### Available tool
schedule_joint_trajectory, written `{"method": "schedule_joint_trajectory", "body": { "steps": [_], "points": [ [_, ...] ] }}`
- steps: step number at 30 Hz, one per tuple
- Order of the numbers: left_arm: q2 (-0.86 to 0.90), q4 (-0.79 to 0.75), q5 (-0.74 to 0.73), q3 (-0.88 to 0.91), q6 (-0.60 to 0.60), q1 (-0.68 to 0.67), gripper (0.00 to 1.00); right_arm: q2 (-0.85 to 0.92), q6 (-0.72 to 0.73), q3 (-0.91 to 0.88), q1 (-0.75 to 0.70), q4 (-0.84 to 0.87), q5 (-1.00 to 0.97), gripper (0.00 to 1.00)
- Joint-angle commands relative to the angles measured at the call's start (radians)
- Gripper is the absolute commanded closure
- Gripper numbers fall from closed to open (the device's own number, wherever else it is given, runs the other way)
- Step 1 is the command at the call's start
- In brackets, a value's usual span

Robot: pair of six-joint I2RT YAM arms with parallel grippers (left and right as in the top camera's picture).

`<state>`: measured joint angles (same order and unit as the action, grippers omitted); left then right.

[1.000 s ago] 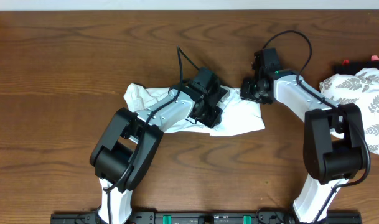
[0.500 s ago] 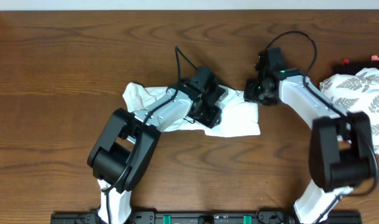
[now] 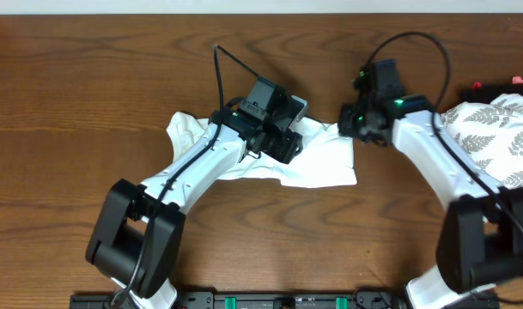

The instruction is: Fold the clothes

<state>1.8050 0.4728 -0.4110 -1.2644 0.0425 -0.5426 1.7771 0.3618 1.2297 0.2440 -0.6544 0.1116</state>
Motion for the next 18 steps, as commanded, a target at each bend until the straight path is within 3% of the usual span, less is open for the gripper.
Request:
{"method": "schedule_joint_trajectory", "body": {
  "steps": [1,10,18],
  "points": [
    [-0.005,0.028,0.02,0.005,0.009,0.03,0.48,0.073,-0.012,-0.001,0.034,-0.004,-0.011,0.64],
    [-0.005,0.087,0.02,0.005,0.006,0.204,0.47,0.262,-0.011,-0.001,0.058,-0.013,-0.027,0.65],
    [-0.005,0.1,0.02,0.006,0.01,0.443,0.35,0.287,-0.011,-0.001,0.057,-0.019,-0.045,0.66]
  ]
}}
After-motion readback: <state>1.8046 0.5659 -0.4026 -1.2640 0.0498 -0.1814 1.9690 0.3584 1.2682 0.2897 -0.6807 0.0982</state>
